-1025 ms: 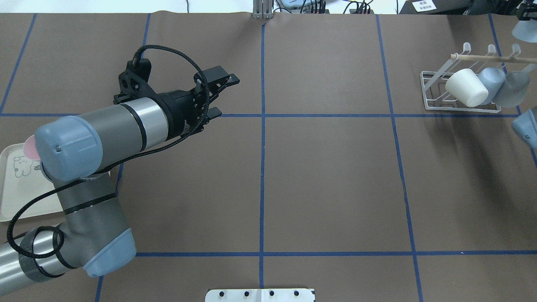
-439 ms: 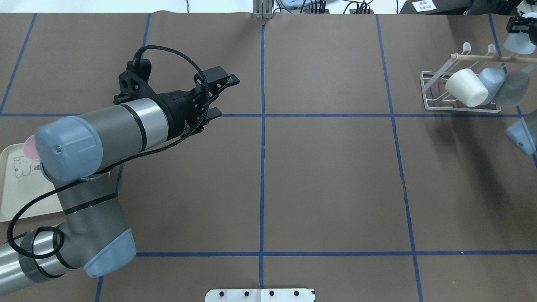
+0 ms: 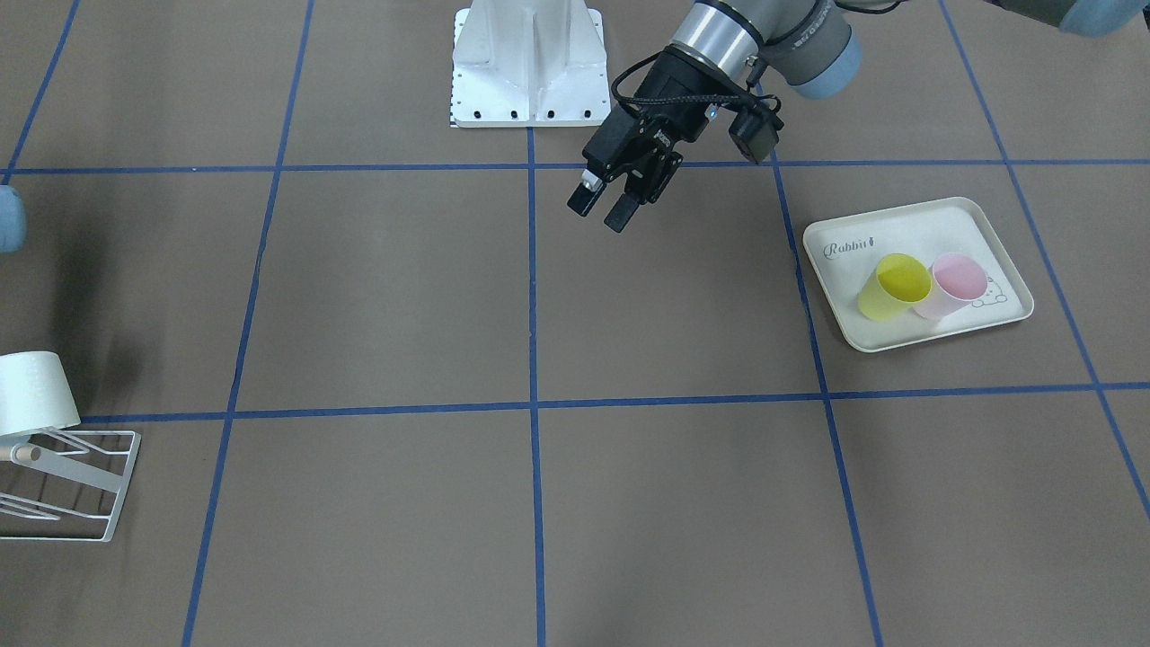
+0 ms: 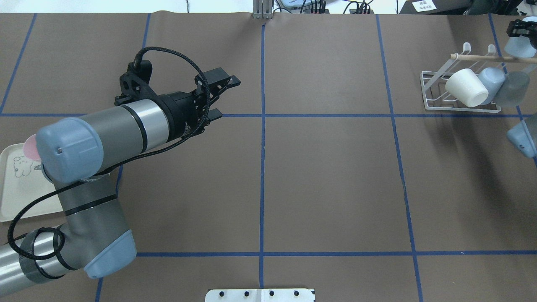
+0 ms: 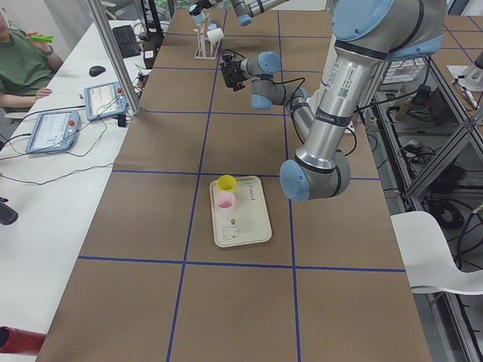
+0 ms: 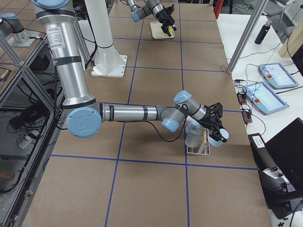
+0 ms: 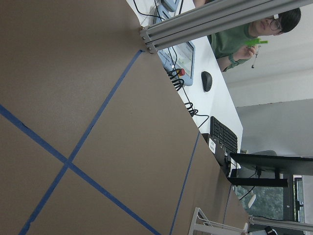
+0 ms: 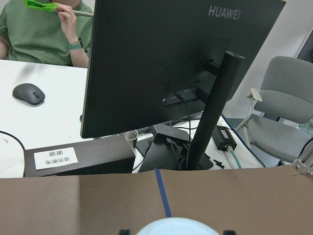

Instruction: Transfer IKEA cup to right arm and place on rack

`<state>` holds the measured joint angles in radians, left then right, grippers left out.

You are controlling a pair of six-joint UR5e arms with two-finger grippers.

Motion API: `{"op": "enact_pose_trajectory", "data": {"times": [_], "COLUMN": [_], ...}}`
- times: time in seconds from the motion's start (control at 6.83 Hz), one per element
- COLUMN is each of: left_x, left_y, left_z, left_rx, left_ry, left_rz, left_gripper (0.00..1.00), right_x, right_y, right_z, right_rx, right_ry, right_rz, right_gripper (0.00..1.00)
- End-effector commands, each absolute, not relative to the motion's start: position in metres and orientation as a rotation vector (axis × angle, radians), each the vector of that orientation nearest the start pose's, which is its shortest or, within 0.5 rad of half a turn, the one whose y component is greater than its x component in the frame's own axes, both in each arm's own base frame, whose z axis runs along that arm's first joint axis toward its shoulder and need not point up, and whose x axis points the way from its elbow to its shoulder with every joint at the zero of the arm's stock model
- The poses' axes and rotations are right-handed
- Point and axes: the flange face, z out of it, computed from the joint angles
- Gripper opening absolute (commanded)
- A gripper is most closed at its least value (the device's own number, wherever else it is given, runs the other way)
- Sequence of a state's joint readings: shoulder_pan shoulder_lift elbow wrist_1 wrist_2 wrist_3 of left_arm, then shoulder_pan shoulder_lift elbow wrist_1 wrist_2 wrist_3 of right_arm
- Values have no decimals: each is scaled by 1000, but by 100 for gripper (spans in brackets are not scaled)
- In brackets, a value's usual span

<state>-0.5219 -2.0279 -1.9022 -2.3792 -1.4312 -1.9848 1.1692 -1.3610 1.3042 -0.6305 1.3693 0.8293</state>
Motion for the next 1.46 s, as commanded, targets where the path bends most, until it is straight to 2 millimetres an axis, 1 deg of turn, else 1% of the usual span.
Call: {"op": "enact_pose_trajectory", "data": {"times": [0.0,0.29,0.44,0.59,0.73,0.88,1.32], "left_x": [413,413,413,413,413,413,413], "left_y": [-406,-405,-405,-405,-405,-405,-405], "left_z": [163,162,162,162,162,162,161], "left_rx": [200,198,198,198,197,198,197], "left_ry": [1651,1654,1654,1656,1656,1657,1659], "left_rz": [-832,-832,-832,-831,-830,-829,-830], "left_gripper": [100,100,100,100,100,100,100], "right_x": [-101,-100,-100,-101,-100,-99,-99], "right_y": [-628,-628,-628,-628,-627,-624,-624], "right_z": [590,592,593,593,595,598,596], "right_rx": [830,827,825,825,823,824,828], "right_ry": [-355,-351,-350,-351,-347,-348,-351], "right_rz": [487,487,488,487,486,486,487], "right_gripper": [0,0,3,55,99,99,100]}}
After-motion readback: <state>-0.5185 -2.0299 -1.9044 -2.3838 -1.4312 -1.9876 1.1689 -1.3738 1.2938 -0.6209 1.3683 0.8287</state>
